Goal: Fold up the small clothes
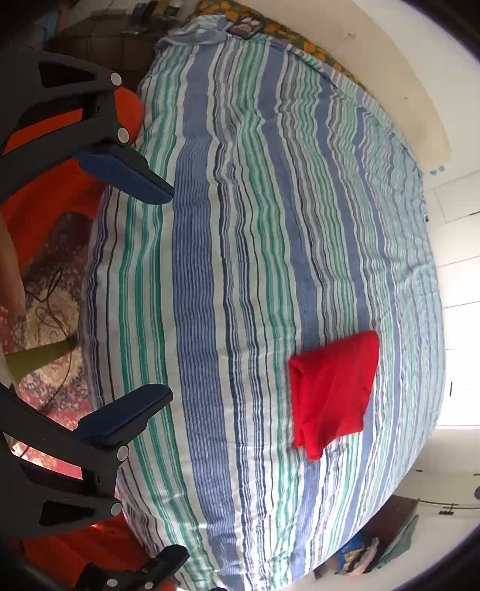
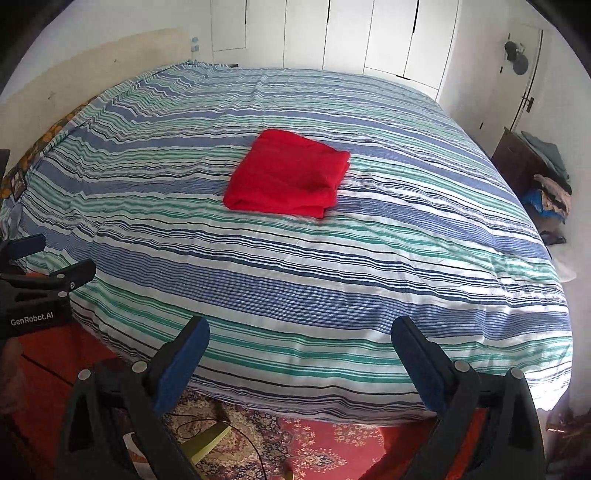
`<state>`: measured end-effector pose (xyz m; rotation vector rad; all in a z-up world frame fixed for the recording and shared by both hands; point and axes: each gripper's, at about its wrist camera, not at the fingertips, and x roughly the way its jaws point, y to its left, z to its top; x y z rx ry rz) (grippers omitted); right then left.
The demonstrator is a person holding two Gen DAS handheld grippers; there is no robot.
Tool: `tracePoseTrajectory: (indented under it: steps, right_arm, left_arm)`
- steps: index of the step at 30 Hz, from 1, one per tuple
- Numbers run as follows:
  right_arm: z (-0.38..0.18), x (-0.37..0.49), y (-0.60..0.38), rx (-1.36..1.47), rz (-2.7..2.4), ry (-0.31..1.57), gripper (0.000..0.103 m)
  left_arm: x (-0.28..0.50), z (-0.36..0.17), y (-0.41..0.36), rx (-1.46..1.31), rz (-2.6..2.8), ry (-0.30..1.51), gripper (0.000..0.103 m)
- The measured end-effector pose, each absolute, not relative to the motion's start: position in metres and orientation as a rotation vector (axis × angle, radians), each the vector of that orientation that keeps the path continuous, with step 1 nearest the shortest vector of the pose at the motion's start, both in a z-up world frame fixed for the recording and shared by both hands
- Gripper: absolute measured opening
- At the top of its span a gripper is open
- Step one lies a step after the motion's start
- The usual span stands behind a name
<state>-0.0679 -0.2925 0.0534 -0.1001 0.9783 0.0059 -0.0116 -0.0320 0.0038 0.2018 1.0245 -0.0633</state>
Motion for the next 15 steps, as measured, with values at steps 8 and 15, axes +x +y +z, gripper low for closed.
tracePoseTrajectory:
  steps: [8,15]
  right_arm:
    - [0.057,-0.070,-0.294,-0.115,-0.027,0.979,0.098]
    - [0.064,-0.075,-0.294,-0.100,-0.008,1.000,0.098]
  left_arm:
    - [-0.016,0.010,-0.033,0.181,-0.090,1.022,0.098]
    - [-0.022,0.012,-0.032,0.140,-0.138,1.071,0.098]
